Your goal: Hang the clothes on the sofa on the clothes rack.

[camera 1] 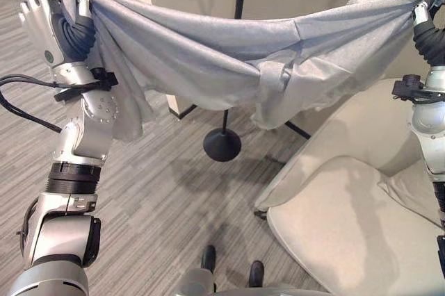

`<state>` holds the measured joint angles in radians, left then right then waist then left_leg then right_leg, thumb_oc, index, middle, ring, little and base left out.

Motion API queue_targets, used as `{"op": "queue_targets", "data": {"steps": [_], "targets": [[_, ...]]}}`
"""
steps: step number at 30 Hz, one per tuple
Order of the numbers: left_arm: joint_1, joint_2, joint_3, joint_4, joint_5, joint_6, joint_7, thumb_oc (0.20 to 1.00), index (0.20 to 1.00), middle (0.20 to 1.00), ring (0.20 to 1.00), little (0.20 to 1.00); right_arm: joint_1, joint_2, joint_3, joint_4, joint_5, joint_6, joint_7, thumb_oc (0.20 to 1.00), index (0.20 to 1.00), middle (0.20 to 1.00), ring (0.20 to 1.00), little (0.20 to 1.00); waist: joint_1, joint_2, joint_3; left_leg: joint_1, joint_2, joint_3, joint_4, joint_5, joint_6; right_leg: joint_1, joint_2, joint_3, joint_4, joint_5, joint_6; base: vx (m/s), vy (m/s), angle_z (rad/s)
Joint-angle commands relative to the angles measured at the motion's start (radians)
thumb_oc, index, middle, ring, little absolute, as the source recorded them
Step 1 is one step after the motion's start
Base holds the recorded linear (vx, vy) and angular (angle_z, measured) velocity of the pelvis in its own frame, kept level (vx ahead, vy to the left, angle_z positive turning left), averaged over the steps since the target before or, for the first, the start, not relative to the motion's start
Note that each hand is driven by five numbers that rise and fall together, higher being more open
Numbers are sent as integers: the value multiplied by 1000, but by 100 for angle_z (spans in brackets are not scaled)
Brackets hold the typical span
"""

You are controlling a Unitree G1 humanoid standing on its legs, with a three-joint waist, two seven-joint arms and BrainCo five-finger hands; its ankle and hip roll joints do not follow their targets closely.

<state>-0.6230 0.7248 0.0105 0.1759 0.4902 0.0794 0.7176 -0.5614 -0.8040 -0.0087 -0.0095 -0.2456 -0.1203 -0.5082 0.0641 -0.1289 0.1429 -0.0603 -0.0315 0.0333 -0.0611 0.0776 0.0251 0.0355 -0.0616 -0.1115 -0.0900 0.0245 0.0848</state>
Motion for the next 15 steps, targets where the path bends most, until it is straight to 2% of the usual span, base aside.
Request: {"op": "queue_targets", "data": {"steps": [1,2,5,6,7,8,10,11,12,13,15], "targets": [[5,-3,41,-25,38,-36,-4,200,200,200,200,200,-26,-36,-9,-3,11,-20,-3,200,200,200,200,200,1,9,-115,59,26,18,-6,-105,-66,-45,31,38,46,1,45,83,-24,-2],[9,-4,42,-27,39,-35,-6,200,200,200,200,200,-23,-36,-10,-5,12,-20,-2,200,200,200,200,200,0,11,-116,66,27,15,-4,-120,-66,-33,33,38,40,-6,47,156,-54,2],[30,-26,44,-35,38,-46,-24,200,200,200,200,200,23,-39,-34,-19,35,-32,15,200,200,200,200,200,-6,2,-101,36,22,-3,159,-172,-68,-2,22,26,40,-6,34,93,-45,17],[30,-26,44,-35,38,-46,-24,200,200,200,200,200,23,-39,-34,-19,35,-32,15,200,200,200,200,200,-6,2,-101,36,22,-3,159,-172,-68,-2,22,26,40,-6,34,58,-23,21],[33,-37,41,-38,30,-52,-24,200,200,200,200,200,22,-47,-33,-18,39,-35,15,200,200,200,200,200,-3,-8,-80,-22,18,-10,265,-181,-79,20,8,20,36,-11,28,-1,8,15],[28,-44,40,-39,29,-53,-23,200,200,200,200,200,22,-50,-35,-16,39,-33,15,200,200,200,200,200,-7,-6,-72,-59,31,-11,294,-184,-81,32,4,11,28,-15,31,46,36,26],[17,-48,31,-39,34,-51,-27,200,200,200,200,200,31,-46,-43,-28,38,-34,17,200,200,200,200,200,-10,9,-79,-89,61,-24,223,-147,-81,45,9,3,5,-21,41,111,69,36],[15,-49,29,-38,34,-51,-28,200,200,200,200,200,33,-47,-45,-30,37,-34,17,200,200,200,200,200,-10,8,-81,-86,61,-24,210,-139,-82,42,9,2,5,-20,41,160,87,27],[-3,-43,14,-30,29,-51,-28,200,200,200,200,200,41,-46,-51,-33,40,-33,11,200,200,200,200,200,2,18,-81,-128,74,-45,88,-66,-99,43,11,4,4,-47,43,140,101,15],[-6,-42,7,-29,27,-51,-28,200,200,200,200,200,44,-46,-55,-27,36,-28,2,200,200,200,200,200,7,25,-76,-159,71,-48,48,-44,-111,53,11,6,3,-66,43,194,155,10],[-4,-45,3,-36,37,-54,-34,200,200,200,200,200,56,-53,-67,-29,19,-23,1,200,200,200,200,200,3,44,-93,-137,76,-56,-26,-5,-123,56,12,12,3,-79,45,161,164,1]]}}
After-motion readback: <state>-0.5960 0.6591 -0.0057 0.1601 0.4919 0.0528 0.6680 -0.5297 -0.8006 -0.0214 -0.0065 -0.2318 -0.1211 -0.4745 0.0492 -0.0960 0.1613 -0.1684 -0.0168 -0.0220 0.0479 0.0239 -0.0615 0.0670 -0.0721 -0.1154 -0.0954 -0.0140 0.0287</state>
